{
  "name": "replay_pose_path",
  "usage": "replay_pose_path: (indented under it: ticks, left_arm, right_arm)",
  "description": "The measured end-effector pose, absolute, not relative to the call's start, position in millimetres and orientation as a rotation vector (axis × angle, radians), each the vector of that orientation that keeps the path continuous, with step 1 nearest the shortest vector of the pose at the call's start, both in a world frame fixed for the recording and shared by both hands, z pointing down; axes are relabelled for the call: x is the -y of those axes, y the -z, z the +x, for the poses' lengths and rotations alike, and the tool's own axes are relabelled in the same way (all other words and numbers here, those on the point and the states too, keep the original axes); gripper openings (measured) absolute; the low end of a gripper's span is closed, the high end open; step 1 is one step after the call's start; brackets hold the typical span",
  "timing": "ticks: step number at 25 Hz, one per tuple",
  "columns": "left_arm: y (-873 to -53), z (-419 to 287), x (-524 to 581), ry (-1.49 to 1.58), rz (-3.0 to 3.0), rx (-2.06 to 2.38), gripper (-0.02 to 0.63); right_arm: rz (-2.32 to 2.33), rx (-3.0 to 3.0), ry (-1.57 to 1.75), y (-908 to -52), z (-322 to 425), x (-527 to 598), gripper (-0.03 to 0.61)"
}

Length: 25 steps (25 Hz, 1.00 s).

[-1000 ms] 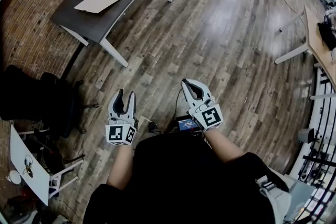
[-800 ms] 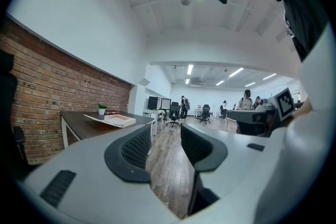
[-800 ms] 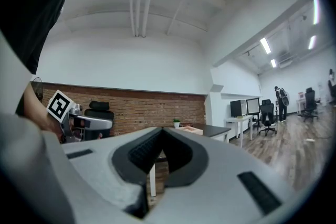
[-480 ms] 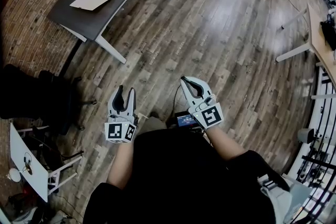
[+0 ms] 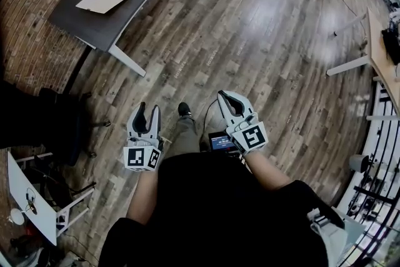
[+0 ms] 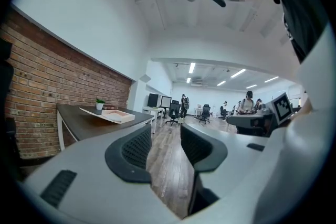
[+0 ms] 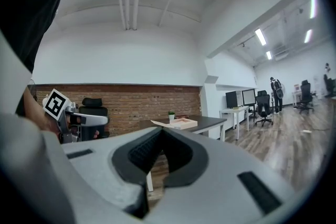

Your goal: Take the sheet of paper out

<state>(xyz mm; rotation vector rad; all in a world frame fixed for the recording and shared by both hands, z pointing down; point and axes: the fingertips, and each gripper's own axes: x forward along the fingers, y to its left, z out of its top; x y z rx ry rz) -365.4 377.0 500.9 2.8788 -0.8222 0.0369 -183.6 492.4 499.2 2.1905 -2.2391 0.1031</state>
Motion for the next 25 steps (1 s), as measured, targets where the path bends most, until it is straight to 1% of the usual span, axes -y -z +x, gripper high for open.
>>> replay_pose_path:
  ticks: [5,16,25]
  left_arm:
    - [-508,-337,-321,-0.072,2.919,0.806,0.158]
    - [-498,-271,-171,-0.061,2.928,0.747,0.156]
    - [-496,-212,-87,-0.029,2.912,0.696,0.155]
  right_arm:
    - [2.176,2.231,-0.130,-505,-162,-431,0.003]
    - [2.172,2.223,-0.177,-489,-103,-273,0.003]
    - [2.242,2.138,-0.175,-485,-35,-202,0.003]
